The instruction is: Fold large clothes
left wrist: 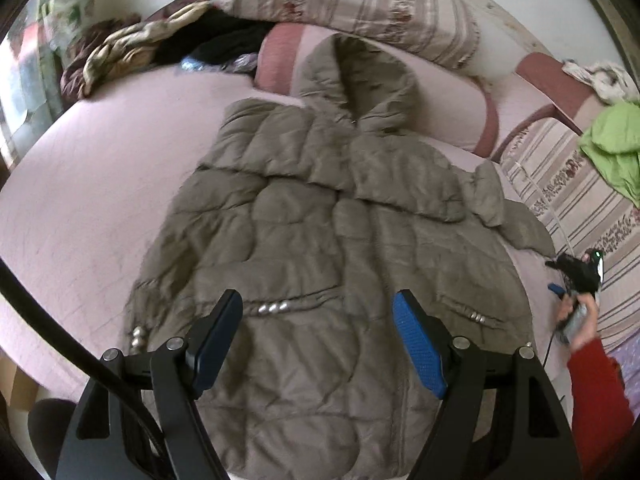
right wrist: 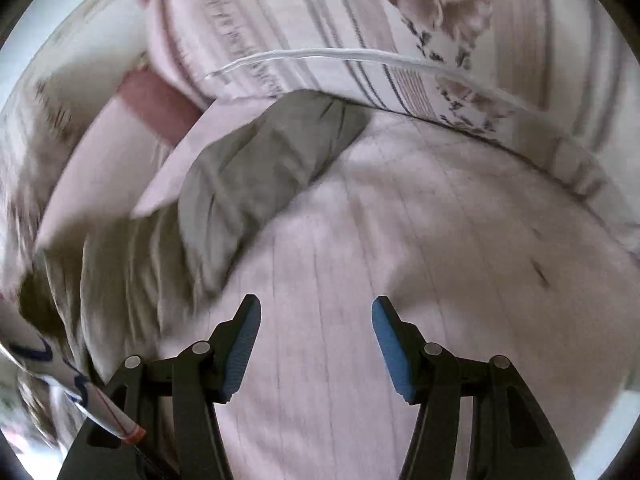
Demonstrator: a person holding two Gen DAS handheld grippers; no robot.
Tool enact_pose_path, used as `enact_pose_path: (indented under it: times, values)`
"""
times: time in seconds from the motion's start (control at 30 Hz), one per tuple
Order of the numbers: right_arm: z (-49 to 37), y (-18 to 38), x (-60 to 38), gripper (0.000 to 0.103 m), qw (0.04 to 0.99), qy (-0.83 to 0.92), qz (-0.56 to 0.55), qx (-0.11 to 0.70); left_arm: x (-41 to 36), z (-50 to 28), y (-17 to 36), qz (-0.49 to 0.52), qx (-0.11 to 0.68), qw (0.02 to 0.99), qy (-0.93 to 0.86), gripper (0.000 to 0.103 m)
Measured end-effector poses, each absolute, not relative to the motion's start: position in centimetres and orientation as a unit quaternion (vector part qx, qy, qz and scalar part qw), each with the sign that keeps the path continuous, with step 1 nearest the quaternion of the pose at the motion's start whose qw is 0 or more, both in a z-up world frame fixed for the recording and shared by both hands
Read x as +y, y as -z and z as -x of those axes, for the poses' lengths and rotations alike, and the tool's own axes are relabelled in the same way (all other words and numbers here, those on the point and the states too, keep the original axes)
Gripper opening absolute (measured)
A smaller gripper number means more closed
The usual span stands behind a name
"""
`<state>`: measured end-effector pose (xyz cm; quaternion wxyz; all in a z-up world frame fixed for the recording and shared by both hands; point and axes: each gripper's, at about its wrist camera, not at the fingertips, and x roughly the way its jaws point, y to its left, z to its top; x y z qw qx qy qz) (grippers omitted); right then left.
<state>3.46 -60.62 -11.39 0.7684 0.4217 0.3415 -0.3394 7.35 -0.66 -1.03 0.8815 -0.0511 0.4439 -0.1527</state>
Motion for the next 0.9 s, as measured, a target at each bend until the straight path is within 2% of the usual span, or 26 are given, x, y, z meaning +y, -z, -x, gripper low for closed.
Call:
enact_pose_path:
  times: [0.23,0.27,0.3,0.37,0.4,0.57,0.7,0.9]
  values:
    - [-8.8,12.2,-66.5,0.063,0.769,0.329,-0.455,0.307,-3.3,-9.7,3.2,0.044,0.467,0.873,0.129,0.077]
    - [-9.4,12.3,-67.1,0.060,0.767,0.334,-0.454,0.307,-3.5,-9.9,3.5,0.039,0.468,0.875,0.121,0.077]
    - [-9.8,12.3,-67.5,0.039,0.764,0.340,-0.454,0.308,-3.7,-10.2,3.7,0.027,0.466,0.878,0.108,0.077]
    - [-10.5,12.0,-68.3,0.016,0.752,0.358,-0.450,0.321,-3.7,-10.4,4.2,0.005,0.456,0.886,0.085,0.077]
    - [-10.5,11.5,-68.4,0.012,0.752,0.365,-0.443,0.323,-3.8,-10.5,4.4,-0.011,0.447,0.892,0.066,0.077]
    - [-10.2,4.1,-67.1,0.007,0.794,0.422,-0.310,0.308,-2.6,-10.8,5.1,-0.017,0.444,0.895,0.048,0.077]
    - [-8.9,-1.2,-65.9,0.007,0.801,0.457,-0.274,0.273,-1.1,-10.9,5.1,-0.007,0.437,0.898,0.045,0.077]
    - [-10.8,-7.7,-59.9,0.007,0.843,0.420,-0.224,0.249,1.7,-12.3,5.0,-0.003,0.416,0.909,0.032,0.077]
